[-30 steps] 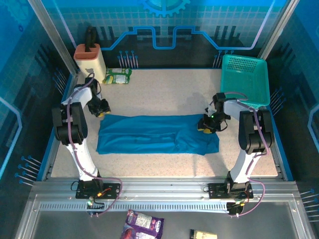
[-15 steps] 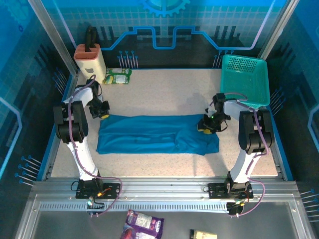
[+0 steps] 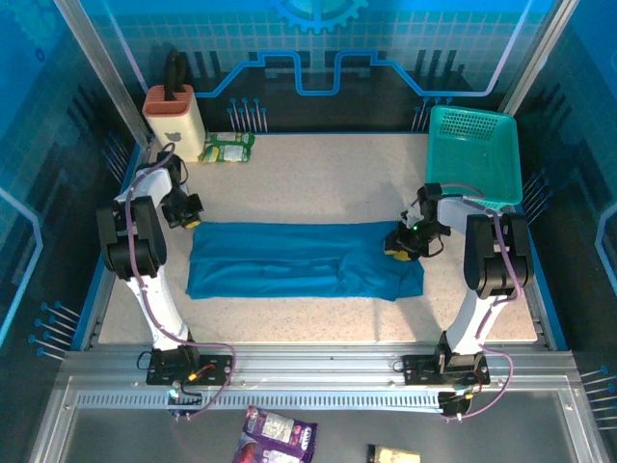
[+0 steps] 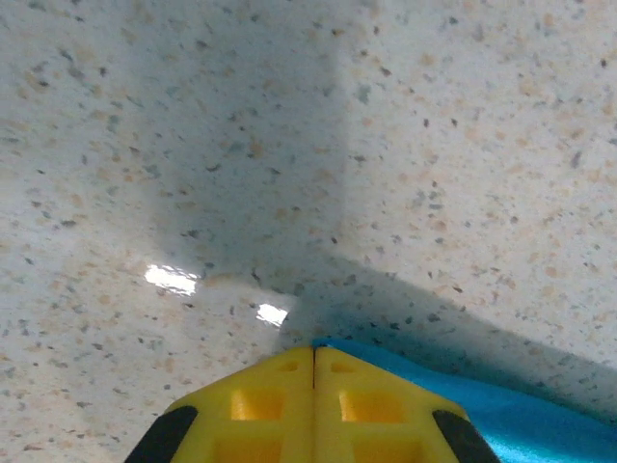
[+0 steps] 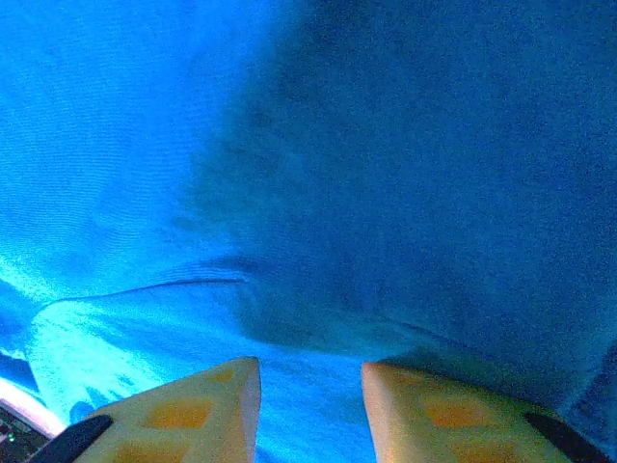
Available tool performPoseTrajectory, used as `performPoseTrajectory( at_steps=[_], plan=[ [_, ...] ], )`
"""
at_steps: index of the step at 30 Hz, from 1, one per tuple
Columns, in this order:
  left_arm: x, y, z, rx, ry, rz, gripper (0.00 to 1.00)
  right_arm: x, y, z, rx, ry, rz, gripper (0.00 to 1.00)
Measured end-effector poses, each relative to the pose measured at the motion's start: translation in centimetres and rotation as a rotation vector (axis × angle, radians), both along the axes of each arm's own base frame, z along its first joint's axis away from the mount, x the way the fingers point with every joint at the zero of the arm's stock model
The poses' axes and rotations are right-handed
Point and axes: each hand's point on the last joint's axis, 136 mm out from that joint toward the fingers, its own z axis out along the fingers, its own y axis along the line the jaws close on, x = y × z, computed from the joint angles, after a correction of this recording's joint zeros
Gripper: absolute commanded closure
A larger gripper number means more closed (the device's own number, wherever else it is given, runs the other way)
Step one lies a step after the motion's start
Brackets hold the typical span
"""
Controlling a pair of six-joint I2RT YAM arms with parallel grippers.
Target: Fold the inside-out t-shirt
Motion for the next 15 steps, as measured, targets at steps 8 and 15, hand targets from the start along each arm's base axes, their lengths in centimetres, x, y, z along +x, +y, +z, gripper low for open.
performPoseTrajectory(
  at_steps=[8,15],
  plan=[
    [-0.1,0.5,-1.2,0.021,0.037,0.004,1.0,0.0,0.0,0.0,0.008,-0.006,-0.004,0.65],
    [0.1,0.6,-1.4,0.022,0.039,0.007,0.88,0.2,0.0,1.1,0.016,-0.05,-0.031,0.63]
  ],
)
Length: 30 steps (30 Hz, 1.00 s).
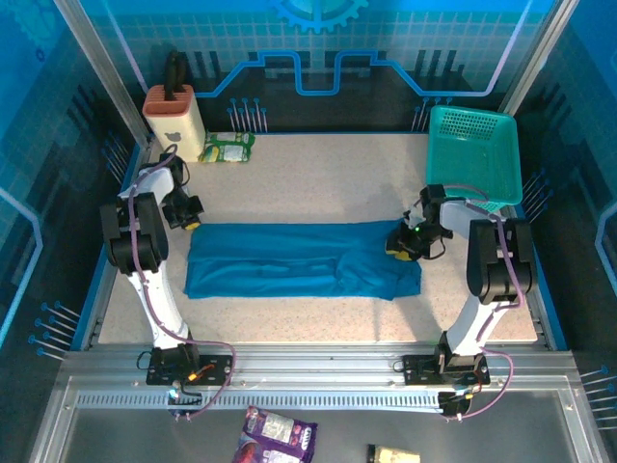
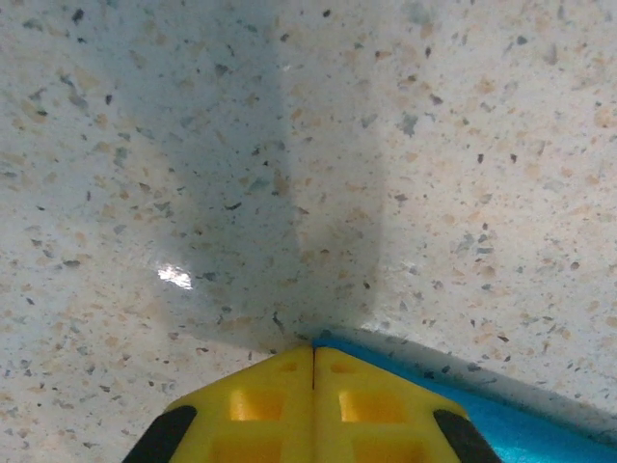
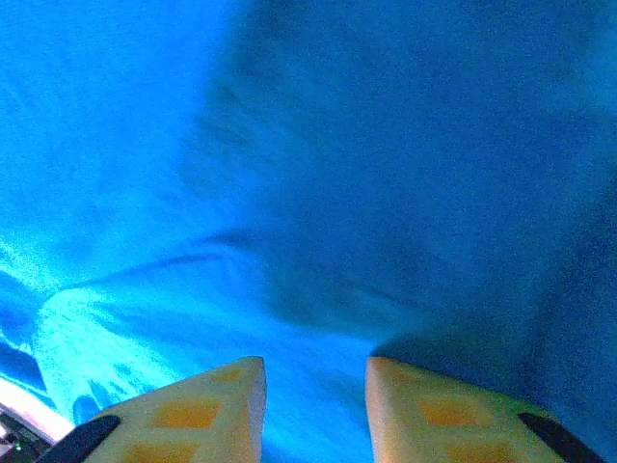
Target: Fold the inside-out t-shirt
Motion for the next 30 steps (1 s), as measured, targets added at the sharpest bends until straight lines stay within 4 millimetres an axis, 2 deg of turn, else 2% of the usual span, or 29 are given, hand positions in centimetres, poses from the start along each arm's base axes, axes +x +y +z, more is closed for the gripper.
performPoseTrajectory(
  at_steps=[5,9,13,16,23,30],
  plan=[
    [0.2,0.2,1.1,0.007,-0.027,0.022,0.77,1.1,-0.2,2.8,-0.008,-0.089,0.011,0.63],
    [0.8,0.1,4.0,0.023,-0.1,0.019,0.74,2.3,-1.2,4.1,-0.081,-0.124,0.051,0.64],
    [1.2,-1.1,7.2,0.03,-0.185,-0.007,0.73,2.6,-2.6,3.4,-0.171,-0.11,0.084,0.59],
    [0.8,-2.9,8.4,0.018,-0.215,-0.041,0.72,1.8,-3.6,2.2,-0.23,-0.064,0.108,0.51],
    [-1.2,-7.9,8.3,-0.034,-0.212,-0.12,0.72,0.8,-4.6,1.3,-0.303,-0.021,0.156,0.27],
    [-2.2,-10.7,7.6,-0.056,-0.193,-0.171,0.72,0.1,-3.1,-0.1,-0.313,0.023,0.195,0.27]
  ],
)
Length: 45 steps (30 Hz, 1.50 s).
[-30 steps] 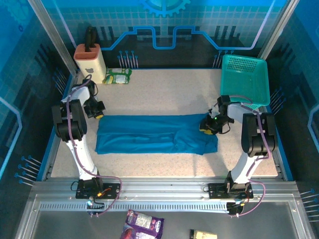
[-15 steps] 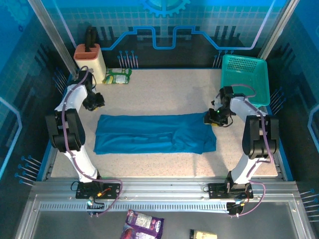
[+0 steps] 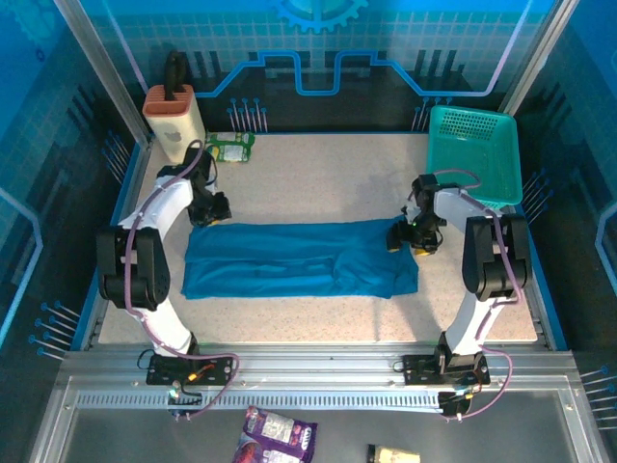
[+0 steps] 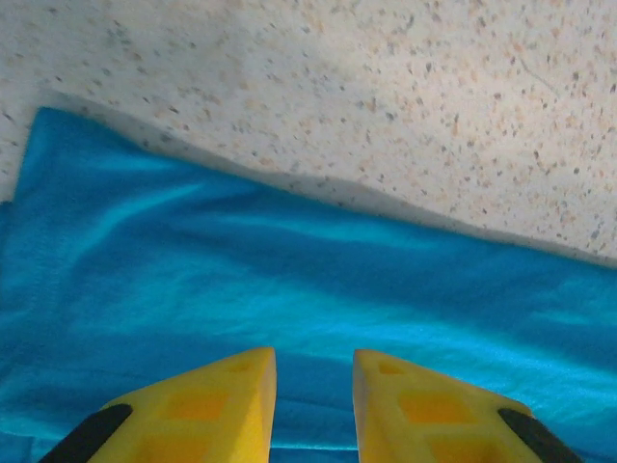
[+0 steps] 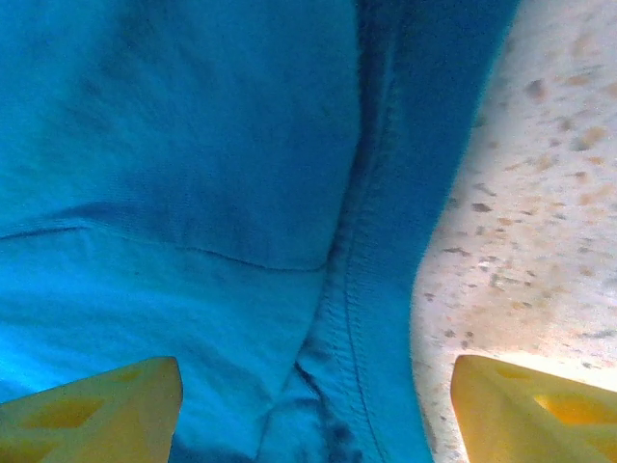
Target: Fold the inside-out t-shirt
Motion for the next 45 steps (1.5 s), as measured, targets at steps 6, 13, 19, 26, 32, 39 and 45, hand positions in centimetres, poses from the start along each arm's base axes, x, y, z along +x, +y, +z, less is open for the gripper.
performPoseTrajectory(
  at_steps=[6,13,19,26,32,39,45],
  plan=[
    [-0.9,-1.0,-1.0,-0.005,0.028,-0.013,0.72,-0.5,0.0,-0.9,-0.046,0.026,-0.007,0.32],
    [-0.8,-1.1,-1.0,-0.007,0.024,-0.007,0.72,-0.5,-0.2,-1.1,-0.112,0.023,-0.013,0.43],
    [-0.8,-1.1,-1.0,-0.007,0.025,-0.008,0.72,-0.5,-0.1,-1.2,-0.159,0.025,-0.016,0.48],
    [-0.8,-1.1,-1.0,-0.005,0.025,-0.009,0.71,-0.6,1.1,-1.2,-0.174,0.021,-0.008,0.54],
    [-0.8,-1.1,-1.0,-0.003,0.025,-0.012,0.71,-0.6,1.6,-1.2,-0.174,0.021,-0.017,0.67],
    [-0.8,-1.1,-1.0,-0.003,0.024,-0.015,0.71,-0.6,1.7,-1.1,-0.17,0.021,-0.031,0.87],
    [-0.8,-1.1,-0.8,-0.003,0.017,-0.016,0.71,-0.5,1.6,-1.0,-0.165,0.019,-0.037,1.0]
  ],
)
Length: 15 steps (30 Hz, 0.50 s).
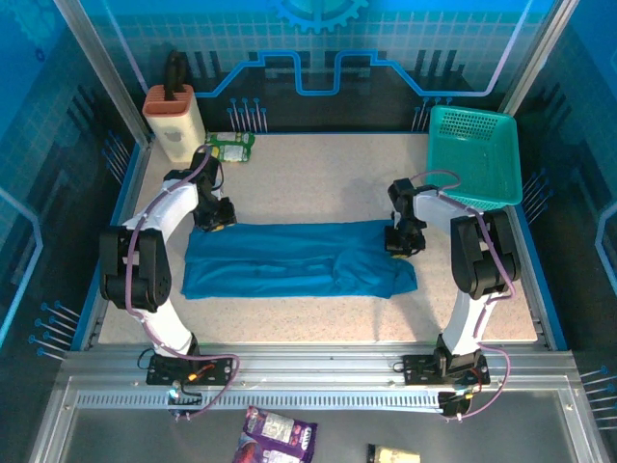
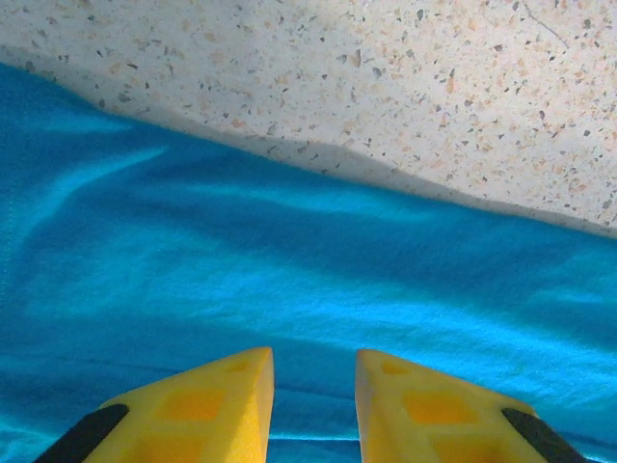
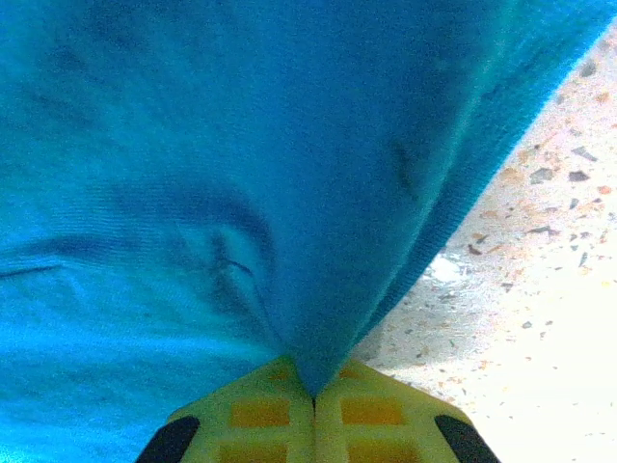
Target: Fold the inside-out t-shirt
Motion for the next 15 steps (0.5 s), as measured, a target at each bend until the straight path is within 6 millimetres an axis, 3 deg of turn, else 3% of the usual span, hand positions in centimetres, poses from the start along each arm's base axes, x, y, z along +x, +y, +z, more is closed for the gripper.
performPoseTrajectory(
  at_steps=[7,15],
  plan=[
    [0.0,0.0,0.3,0.0,-0.009,0.001,0.71,0.8,-2.6,1.0,0.004,-0.033,-0.053,1.0],
    [-0.1,0.0,1.2,-0.005,-0.028,0.006,0.72,1.6,-9.6,4.4,-0.065,-0.099,-0.168,1.0]
  ],
)
